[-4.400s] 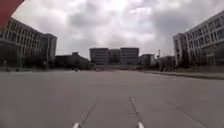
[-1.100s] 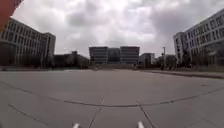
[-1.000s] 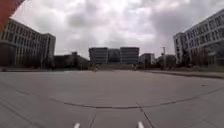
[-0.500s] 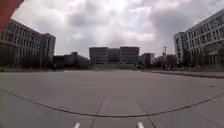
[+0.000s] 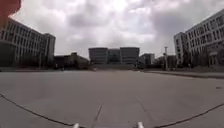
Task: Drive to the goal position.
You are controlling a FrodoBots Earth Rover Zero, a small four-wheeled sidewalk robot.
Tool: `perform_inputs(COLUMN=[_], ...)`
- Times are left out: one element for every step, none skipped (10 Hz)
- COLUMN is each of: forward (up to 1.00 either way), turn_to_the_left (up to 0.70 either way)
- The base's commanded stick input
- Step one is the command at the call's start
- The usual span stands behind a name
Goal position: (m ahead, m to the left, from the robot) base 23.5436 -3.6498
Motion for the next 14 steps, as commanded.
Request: perform_inputs(forward=[0.60,0.60,0.60,0.60,0.60,0.60,0.60,0.60,0.60,0.60,0.60,0.60,0.60,0.60], turn_to_the_left=[0.00,0.00,0.00,0.00,0.00,0.00,0.00,0.00,0.02,0.10,0.14,0.10,0.02,0.00])
